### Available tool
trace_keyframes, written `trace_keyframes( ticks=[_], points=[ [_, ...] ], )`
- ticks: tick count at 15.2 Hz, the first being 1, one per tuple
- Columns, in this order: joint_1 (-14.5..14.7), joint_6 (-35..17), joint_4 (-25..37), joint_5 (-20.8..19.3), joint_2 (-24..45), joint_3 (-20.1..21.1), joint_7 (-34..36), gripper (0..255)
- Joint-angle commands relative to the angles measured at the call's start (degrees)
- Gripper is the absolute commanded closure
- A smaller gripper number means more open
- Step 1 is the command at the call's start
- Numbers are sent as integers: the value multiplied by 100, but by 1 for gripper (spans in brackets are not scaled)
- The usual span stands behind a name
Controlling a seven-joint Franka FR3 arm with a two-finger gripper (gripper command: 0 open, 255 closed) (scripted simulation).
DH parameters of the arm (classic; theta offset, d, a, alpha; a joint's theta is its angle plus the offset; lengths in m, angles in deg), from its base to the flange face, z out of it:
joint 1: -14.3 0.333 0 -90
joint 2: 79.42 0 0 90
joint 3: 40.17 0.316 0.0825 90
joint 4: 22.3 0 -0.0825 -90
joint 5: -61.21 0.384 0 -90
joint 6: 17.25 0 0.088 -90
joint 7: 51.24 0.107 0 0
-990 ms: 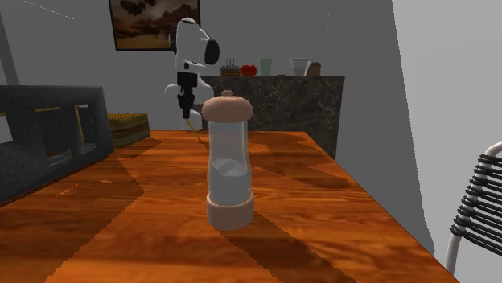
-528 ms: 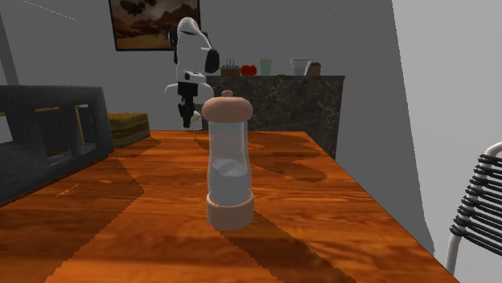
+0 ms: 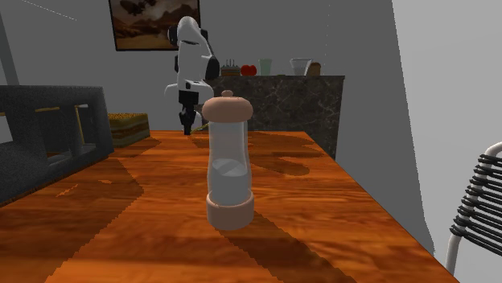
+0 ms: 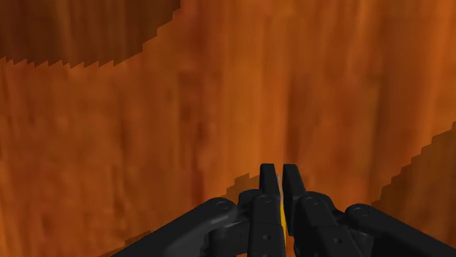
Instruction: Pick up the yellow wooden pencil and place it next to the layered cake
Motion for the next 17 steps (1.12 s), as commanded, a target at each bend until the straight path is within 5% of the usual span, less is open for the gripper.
trace_keyframes(
  ticks=[1,4,5,10,14,17],
  points=[
    [0,-12,-7,0,3,1,1,255],
    [0,-12,-7,0,3,1,1,255],
    [0,-11,-7,0,3,0,1,0],
    [0,-11,-7,0,3,0,1,0],
    [79,949,459,82,-490,-3,-42,0],
    [79,949,458,82,-490,-3,-42,0]
  ],
)
